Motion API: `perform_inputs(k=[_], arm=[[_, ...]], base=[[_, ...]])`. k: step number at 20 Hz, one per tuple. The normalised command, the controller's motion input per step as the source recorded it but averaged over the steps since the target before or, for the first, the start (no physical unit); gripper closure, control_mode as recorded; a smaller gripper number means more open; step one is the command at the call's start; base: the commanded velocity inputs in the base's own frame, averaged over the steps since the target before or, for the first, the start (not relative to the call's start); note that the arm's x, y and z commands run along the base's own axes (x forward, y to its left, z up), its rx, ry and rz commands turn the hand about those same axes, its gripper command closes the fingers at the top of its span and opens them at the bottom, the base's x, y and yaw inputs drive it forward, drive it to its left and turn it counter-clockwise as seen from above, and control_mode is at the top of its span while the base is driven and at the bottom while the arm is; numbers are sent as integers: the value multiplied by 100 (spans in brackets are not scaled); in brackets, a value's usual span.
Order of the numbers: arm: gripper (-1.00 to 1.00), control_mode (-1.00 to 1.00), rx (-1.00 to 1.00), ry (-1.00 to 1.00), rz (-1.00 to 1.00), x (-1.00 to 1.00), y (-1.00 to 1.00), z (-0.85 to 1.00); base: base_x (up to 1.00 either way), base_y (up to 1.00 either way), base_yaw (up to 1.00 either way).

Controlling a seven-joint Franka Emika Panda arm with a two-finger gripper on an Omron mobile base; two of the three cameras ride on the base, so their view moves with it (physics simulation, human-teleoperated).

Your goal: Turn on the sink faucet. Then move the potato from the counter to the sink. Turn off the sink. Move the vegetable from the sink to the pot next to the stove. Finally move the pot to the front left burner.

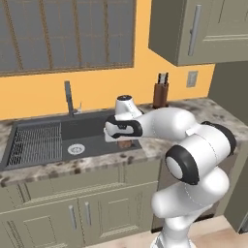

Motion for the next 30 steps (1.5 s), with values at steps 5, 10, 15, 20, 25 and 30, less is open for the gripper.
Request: perform_inputs(k=[5, 10, 15, 20, 25, 30], arm=[[100, 100, 0, 0, 0, 0, 0, 0], [100, 100, 0, 0, 0, 0, 0, 0], [100, 100, 0, 0, 0, 0, 0, 0], [100, 100, 0, 0, 0, 0, 0, 0], [100, 100, 0, 0, 0, 0, 0, 0], [100, 100, 0, 0, 0, 0, 0, 0]], base=[[-47, 0, 0], [-38, 0, 0], [-33, 0, 0], [-25, 1, 0], [-2, 0, 0], [6, 0, 0]])
